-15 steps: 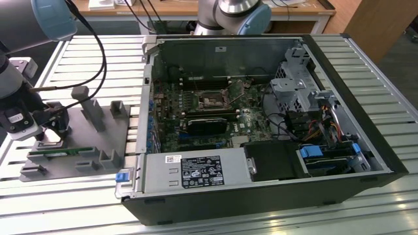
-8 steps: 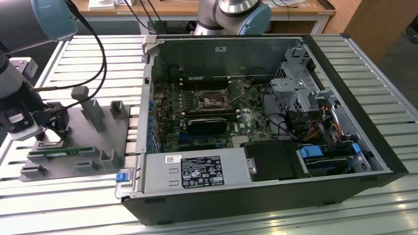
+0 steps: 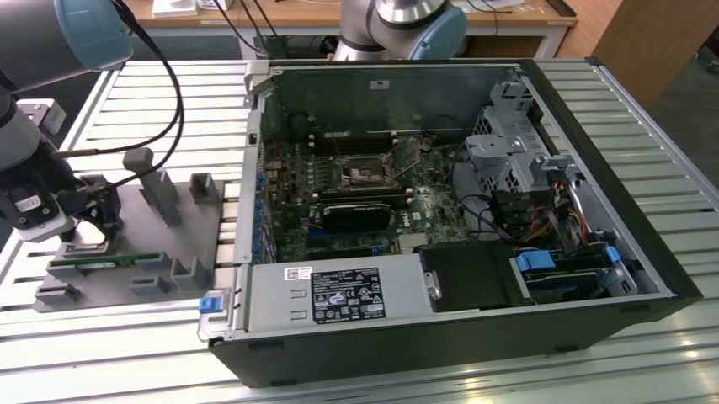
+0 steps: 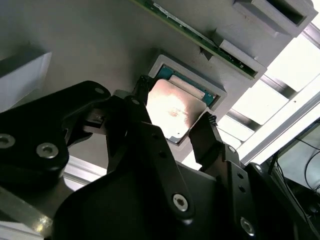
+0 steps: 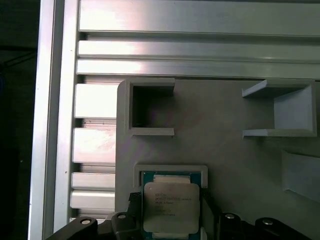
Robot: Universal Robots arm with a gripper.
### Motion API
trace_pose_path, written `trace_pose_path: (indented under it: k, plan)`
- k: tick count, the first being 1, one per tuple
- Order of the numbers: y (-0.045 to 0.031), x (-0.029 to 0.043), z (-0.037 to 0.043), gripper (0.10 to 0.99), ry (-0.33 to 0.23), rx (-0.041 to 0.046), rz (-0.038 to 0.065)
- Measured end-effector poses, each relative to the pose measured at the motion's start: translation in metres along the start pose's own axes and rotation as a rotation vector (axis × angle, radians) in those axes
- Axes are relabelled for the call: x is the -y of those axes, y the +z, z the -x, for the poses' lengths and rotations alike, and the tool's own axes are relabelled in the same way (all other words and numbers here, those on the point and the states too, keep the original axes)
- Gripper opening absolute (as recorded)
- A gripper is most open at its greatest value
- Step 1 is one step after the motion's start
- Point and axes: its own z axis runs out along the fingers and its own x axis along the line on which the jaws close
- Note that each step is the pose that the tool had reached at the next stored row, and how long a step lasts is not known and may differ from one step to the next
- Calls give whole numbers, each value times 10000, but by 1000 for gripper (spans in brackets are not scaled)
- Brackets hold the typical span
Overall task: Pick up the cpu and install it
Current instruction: 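Pick up the cpu and move it towards the insertion slot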
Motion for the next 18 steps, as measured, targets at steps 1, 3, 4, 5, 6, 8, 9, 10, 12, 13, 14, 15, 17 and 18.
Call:
trace_pose_path:
  k: [1, 3, 4, 5, 6, 8, 9, 10, 12, 13, 14, 15, 17, 18]
  plan:
    - [-2, 0, 0, 604, 0, -3, -1]
    - [-4, 0, -1, 604, 0, -5, -3]
    - [-5, 0, -1, 604, 0, -6, -3]
    - [-4, 0, -1, 604, 0, -5, -3]
    - [-4, 0, -1, 604, 1, -5, -3]
    - [-4, 0, -1, 604, 0, -5, -3]
    - [-4, 0, -1, 604, 0, -6, -4]
    - [-5, 0, -1, 588, 0, -8, -5]
    - [-4, 0, -1, 533, 0, -7, -4]
    - [-4, 0, -1, 533, 0, -6, -4]
    - [-4, 0, -1, 533, 0, -6, -3]
    - [-3, 0, -1, 533, 0, -5, -3]
    - [-3, 0, -1, 533, 0, -4, -2]
    - [-4, 0, 0, 533, 0, -3, -2]
